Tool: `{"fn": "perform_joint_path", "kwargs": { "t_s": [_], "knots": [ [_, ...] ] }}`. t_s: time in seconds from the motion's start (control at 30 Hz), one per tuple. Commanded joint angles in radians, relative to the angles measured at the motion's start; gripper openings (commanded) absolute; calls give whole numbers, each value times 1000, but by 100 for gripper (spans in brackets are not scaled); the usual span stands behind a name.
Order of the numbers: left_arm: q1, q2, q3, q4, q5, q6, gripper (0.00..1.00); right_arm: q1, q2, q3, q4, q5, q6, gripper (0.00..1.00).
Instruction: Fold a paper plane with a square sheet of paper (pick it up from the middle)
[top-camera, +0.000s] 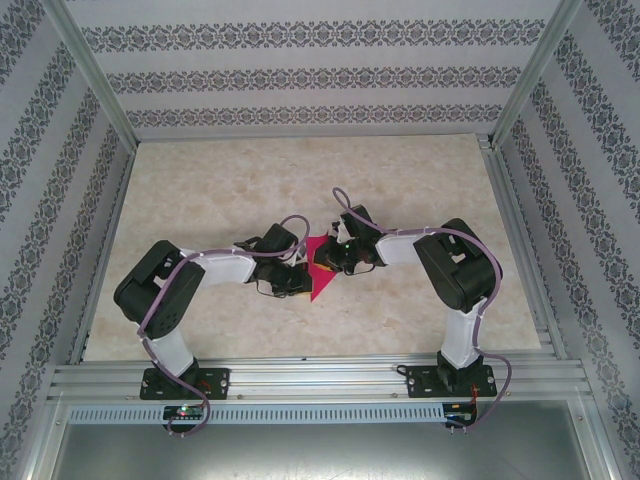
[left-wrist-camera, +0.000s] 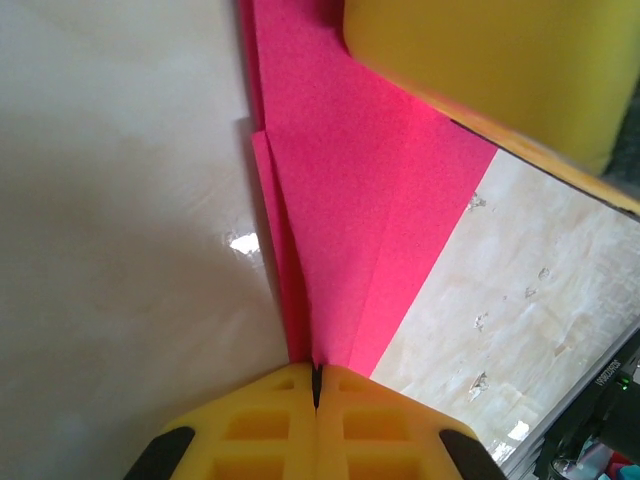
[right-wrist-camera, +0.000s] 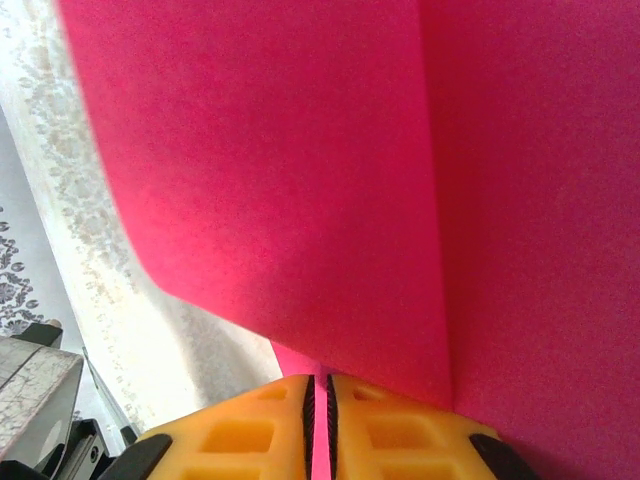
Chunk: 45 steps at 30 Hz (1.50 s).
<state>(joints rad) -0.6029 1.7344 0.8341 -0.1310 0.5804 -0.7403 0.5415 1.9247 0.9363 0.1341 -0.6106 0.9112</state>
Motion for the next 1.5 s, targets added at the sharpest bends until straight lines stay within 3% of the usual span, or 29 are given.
{"fn": "perform_joint_path", "kwargs": {
  "t_s": [0.0,0.27,0.43,0.63,0.93,1.27,1.47],
  "knots": [
    [-14,-31,-55,-149,-38,25,0,15,82,-34,-114,119,-14,15],
    [-13,-142,-39,-179,-75,39,6,49,64,-47,-131,186,31,12],
    [-12,-211,-20,-111,-84,-8,8,64,51,-67,-105,212,76,12],
    [-12,-130,61,-30,-29,-48,6,63,50,-71,-105,215,81,12],
    [-12,-14,30,155,-10,-139,7,63,58,-61,-105,201,80,12],
    [-11,54,-33,62,-39,-113,5,58,57,-59,-116,201,69,13],
    [-11,61,-84,56,31,-105,5,54,52,-59,-138,209,61,13]
  ]
}}
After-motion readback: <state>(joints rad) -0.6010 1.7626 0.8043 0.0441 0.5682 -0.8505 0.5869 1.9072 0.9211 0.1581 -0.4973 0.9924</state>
